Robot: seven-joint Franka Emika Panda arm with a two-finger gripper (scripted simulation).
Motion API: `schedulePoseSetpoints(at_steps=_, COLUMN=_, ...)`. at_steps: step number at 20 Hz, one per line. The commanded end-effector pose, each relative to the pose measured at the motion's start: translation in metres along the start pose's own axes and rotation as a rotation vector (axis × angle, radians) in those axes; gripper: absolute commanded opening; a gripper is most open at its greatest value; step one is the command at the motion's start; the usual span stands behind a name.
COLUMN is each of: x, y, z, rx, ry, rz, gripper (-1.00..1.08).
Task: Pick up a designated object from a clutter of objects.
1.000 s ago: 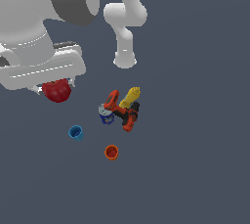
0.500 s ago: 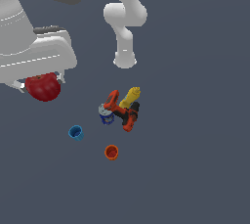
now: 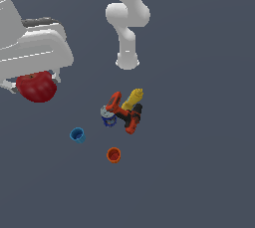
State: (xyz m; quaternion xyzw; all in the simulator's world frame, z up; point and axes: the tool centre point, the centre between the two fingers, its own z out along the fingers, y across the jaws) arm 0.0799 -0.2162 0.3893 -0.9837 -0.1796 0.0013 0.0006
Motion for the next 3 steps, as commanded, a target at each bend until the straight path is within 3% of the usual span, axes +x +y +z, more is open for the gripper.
schedulePoseSetpoints(at_steps=1, x=0.0013, y=0.0009, z=-0.0033, rx=-0.002, ry=0.002, rz=0.000, gripper=-1.00)
schedulePoseSetpoints(at_steps=3, x=0.0015, y=0.0010, z=-0.0035, rx=-0.002, ry=0.002, rz=0.000, gripper=-1.00)
